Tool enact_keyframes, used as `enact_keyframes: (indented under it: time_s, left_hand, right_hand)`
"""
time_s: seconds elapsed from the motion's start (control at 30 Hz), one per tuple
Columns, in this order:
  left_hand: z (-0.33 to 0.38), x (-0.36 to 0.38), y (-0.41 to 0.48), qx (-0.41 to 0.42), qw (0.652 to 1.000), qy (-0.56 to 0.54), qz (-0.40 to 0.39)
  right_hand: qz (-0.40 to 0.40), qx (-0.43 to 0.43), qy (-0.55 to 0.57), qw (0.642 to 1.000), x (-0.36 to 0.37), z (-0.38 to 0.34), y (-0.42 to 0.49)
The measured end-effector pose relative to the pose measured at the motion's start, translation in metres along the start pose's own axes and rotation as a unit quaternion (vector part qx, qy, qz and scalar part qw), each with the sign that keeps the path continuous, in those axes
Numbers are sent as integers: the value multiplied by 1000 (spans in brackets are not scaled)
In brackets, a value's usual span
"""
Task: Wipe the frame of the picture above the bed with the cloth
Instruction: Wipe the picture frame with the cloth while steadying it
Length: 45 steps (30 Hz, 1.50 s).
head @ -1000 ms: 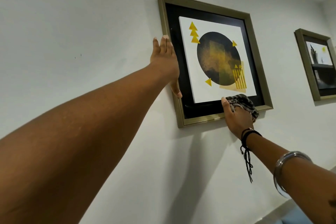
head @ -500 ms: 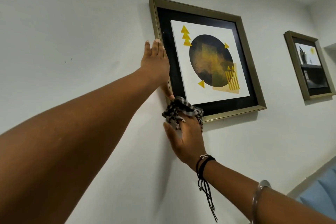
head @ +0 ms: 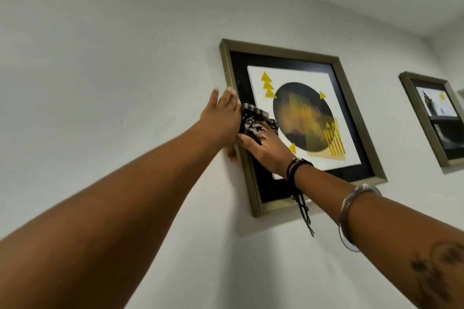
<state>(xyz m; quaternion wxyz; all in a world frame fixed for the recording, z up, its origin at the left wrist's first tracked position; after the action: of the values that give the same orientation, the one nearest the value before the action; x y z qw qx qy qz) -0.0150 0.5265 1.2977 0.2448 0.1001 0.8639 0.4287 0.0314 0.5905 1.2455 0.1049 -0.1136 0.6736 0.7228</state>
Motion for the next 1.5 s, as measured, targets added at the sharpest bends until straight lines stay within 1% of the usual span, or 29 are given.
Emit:
enact_keyframes:
  time_s: [0.07,0.13,0.17,0.23,0.27,0.3,0.33,0.43,0.5,0.57,0.67,0.7,0.77,0.87,0.97,1.0,1.07,1.1,1.17,1.23,1.3,1.37,1.5]
  left_hand:
    - [-8,1,0,21,1000,-14,2]
    - [-11,1,-1,29,999,-14,13]
    - [-9,1,-2,32,999,-13,17]
    - [-4,0,-3,39,999,-7,17]
    - [-2,0,-4,40,999,-3,13]
    - [-2,0,-5,39,999,-1,9]
    - [-2,-1,-6,36,999,-6,4]
    - [-2,-1,-8,26,999,-26,-9]
    - [-1,0,-8,20,1000,-17,-13]
    - [-1,3,-6,16,1000,-11,-6]
    - [-3,8,-3,4,999,-38,14]
    - [-2,9,-3,2,999,-44,22]
    - [-2,9,-2,-1,998,-42,38]
    - [-1,10,-3,1,999,-38,26]
    - [-2,8,-3,-2,999,-42,21]
    - [-2,7,-3,-2,999,-45,19]
    - [-2,7,-4,-4,999,-43,14]
    - [-1,7,-4,-5,999,-40,10]
    - [-1,7,-4,-4,999,-40,9]
    - [-1,6,-4,-1,999,-37,13]
    - [-1,6,-5,4,999,-30,13]
    - [-2,7,-4,11,1000,-26,11]
    - [-1,11,-5,21,1000,-8,9]
  right_hand:
    - [-13,14,83,996,-6,-2,19]
    - [-4,61,200,978,-13,5,37]
    - [6,97,228,969,-16,13,43]
    - [7,165,227,960,-23,25,52]
    - [-5,193,217,957,-24,28,54]
    - [-17,205,200,958,-23,26,57]
    - [-18,192,177,965,-22,22,59]
    - [24,107,119,987,-10,11,52]
    - [65,90,56,992,-2,15,34]
    - [90,68,35,993,3,19,19]
    - [74,-16,-36,996,12,9,0]
    - [69,-29,-49,996,17,8,-8]
    - [86,-21,-53,995,20,12,-22]
    - [124,8,-63,990,21,17,-40]
    - [158,60,-27,985,16,19,-49]
    - [166,58,-50,983,14,16,-51]
    - [166,30,-137,976,14,4,-51]
    - [167,19,-163,972,14,0,-51]
    - [179,25,-158,971,13,-6,-50]
    - [188,44,-120,974,13,-7,-52]
    - [161,56,-93,981,21,-7,-60]
    - [125,43,-93,987,31,-11,-71]
    - [100,30,-77,992,41,-12,-83]
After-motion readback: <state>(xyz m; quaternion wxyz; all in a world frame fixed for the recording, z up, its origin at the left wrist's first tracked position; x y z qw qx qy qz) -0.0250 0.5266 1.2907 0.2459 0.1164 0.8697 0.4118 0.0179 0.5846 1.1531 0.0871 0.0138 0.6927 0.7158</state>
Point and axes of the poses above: each hand's wrist, its own y-axis towards the middle knuckle, its own x-axis out of the palm, z = x × y, the point moved 9 cm from there along y, towards the middle knuckle, and after that the axes turned 9 degrees about -x, right-handed, at the moved point
